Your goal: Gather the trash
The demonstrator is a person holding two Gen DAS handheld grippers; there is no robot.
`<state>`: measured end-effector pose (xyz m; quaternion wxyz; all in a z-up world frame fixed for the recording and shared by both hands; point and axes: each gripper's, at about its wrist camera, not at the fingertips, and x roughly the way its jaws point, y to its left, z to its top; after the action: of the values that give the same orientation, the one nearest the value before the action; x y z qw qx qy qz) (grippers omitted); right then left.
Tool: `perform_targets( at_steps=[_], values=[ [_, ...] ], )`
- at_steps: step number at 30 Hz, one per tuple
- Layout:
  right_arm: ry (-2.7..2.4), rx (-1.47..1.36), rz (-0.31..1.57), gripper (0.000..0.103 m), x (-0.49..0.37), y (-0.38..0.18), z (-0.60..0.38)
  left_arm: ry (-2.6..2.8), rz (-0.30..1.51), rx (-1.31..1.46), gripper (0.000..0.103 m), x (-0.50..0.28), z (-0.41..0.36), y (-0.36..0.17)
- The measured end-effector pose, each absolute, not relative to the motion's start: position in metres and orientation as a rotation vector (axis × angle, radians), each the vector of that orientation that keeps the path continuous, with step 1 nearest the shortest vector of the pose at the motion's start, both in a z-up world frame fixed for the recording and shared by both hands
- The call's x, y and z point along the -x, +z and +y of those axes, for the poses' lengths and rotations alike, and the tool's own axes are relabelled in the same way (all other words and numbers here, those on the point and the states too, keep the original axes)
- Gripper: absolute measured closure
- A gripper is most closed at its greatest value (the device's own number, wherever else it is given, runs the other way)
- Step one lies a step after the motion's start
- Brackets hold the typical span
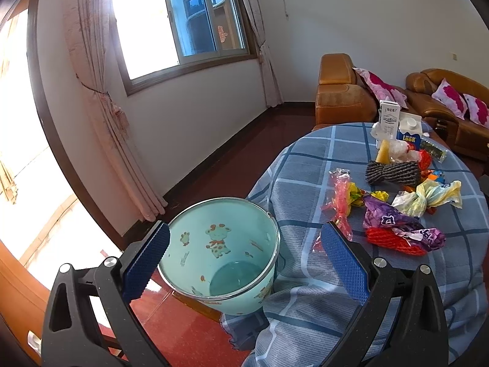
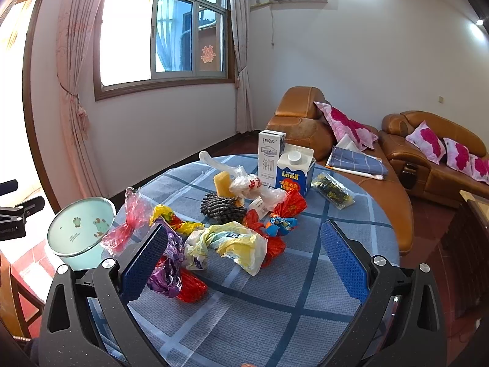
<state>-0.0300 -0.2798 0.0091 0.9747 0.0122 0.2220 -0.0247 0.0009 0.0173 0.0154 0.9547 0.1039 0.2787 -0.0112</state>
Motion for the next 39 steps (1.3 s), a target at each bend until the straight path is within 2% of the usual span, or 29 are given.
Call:
perform_targets(
  at_steps=[39],
  values=[
    [-0.055,-0.027,0.448,0.005,0.0299,0.0063,-0.2813,-0.007,0.564,-0.21,0.006,-0.0024,0.0208,0.0174]
  ],
)
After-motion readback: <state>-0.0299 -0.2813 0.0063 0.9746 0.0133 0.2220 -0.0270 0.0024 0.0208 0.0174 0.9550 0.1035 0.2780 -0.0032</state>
